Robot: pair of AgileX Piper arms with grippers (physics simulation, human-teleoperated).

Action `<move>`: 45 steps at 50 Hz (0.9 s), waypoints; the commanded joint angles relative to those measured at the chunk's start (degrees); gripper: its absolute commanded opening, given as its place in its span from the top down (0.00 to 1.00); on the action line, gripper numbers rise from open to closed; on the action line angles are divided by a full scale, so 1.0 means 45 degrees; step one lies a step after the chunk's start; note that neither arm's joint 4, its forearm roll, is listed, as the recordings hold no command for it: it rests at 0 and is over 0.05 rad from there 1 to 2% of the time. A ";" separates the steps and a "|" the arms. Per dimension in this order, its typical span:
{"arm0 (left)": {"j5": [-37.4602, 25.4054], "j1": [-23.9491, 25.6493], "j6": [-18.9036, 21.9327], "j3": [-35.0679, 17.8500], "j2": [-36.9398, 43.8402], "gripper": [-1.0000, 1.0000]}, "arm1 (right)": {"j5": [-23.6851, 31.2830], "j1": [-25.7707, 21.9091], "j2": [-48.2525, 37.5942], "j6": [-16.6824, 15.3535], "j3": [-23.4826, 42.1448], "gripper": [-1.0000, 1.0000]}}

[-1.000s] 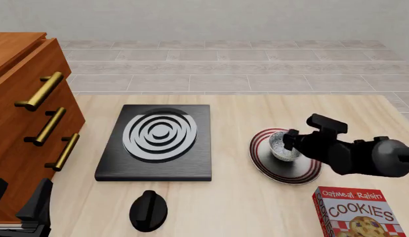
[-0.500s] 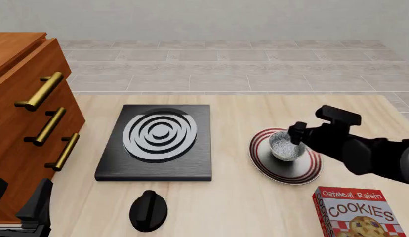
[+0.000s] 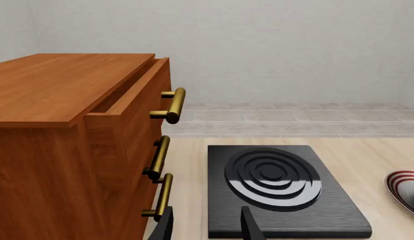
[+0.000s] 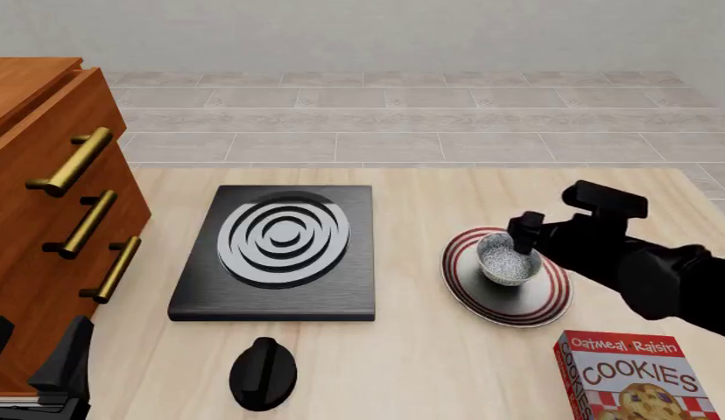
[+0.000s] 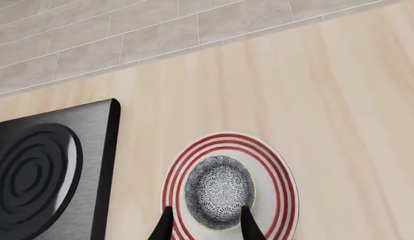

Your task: Pick the akita bowl on the stove and place it on the plate.

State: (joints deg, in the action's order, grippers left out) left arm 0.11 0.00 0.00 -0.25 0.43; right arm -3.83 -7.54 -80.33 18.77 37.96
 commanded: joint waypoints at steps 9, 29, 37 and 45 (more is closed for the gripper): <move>0.0000 0.0000 0.0000 0.0000 0.0000 0.00 | -0.0192 -0.0405 0.0213 0.0336 -0.0205 0.00; 0.0000 0.0000 0.0000 0.0000 0.0000 0.00 | -0.0109 -0.0324 0.1014 0.0800 -0.1119 0.00; 0.0000 0.0000 0.0000 0.0000 0.0000 0.00 | -0.0079 -0.0475 0.1226 0.0949 -0.1229 0.00; 0.0000 0.0000 0.0000 0.0000 0.0000 0.00 | -0.0021 -0.0644 0.1580 0.1143 -0.1542 0.00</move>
State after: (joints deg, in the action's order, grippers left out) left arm 0.11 0.00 0.00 -0.25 0.43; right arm -4.13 -9.83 -74.89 22.97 32.56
